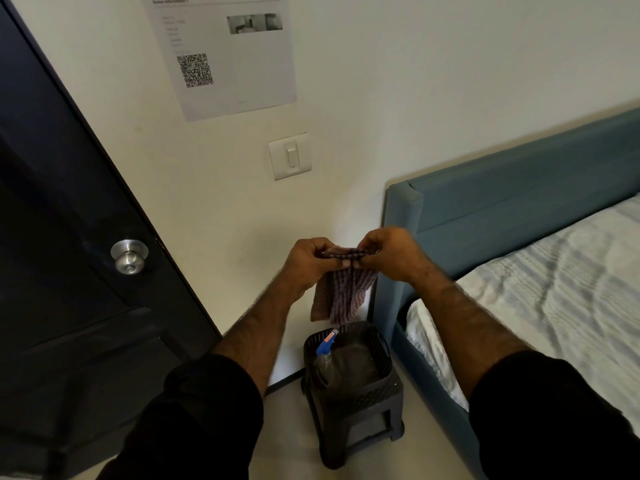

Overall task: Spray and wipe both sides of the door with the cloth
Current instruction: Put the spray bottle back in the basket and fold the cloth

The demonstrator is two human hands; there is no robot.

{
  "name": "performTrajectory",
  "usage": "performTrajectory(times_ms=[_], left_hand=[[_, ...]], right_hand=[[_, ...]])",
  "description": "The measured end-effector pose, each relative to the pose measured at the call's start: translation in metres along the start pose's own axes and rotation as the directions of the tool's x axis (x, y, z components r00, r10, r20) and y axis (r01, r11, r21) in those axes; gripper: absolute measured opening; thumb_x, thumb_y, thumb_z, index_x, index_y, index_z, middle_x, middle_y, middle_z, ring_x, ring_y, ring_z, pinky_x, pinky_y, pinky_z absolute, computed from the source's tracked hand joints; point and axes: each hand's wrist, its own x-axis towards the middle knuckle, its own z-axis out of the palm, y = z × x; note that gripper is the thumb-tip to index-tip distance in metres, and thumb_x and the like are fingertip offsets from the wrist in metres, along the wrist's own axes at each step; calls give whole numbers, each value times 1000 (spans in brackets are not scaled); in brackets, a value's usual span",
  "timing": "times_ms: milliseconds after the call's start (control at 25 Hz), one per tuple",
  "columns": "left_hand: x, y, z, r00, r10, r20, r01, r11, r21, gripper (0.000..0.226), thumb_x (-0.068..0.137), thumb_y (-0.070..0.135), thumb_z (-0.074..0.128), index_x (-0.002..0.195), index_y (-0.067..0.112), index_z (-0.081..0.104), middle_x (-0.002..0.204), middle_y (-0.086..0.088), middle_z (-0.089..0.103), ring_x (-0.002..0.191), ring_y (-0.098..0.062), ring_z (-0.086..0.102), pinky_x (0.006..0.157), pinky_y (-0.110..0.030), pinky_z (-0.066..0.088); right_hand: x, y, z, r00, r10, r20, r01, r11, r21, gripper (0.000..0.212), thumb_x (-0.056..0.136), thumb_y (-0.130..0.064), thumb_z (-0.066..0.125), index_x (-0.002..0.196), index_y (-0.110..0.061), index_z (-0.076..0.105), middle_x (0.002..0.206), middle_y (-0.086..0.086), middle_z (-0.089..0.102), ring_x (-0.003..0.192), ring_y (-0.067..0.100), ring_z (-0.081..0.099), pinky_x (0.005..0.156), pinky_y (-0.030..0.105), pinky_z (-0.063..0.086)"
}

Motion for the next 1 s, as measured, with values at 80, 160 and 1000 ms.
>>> performTrajectory(times_ms=[80, 160, 1000], left_hand=[[2, -3, -2, 997, 39, -65, -35, 998, 60, 21, 79, 8, 89, 92, -1, 74, 79, -3, 74, 71, -5, 70, 65, -23, 58], [2, -7, -4, 991, 106, -81, -92, 983, 157, 20, 79, 12, 90, 91, 6, 76, 81, -1, 77, 74, -7, 72, 67, -26, 61], [-18, -191, 127, 873, -433, 224, 77, 576, 814, 25, 89, 38, 78, 108, 22, 77, 102, -1, 75, 98, -22, 70, 91, -44, 59]], right_hand=[[2, 9, 2, 1000, 16, -18, -16, 1000, -18, 12, 89, -27, 89, 91, -28, 77, 87, -9, 73, 82, 10, 70, 64, 22, 53], [4, 15, 5, 1000, 21, -17, -22, 999, -35, 7, 93, -26, 85, 99, -25, 81, 91, -8, 74, 86, 11, 70, 68, 24, 55], [-29, 208, 129, 851, 325, 413, -156, 907, -392, 19, 92, -23, 83, 111, -20, 83, 107, 0, 79, 95, 14, 67, 89, 29, 53]])
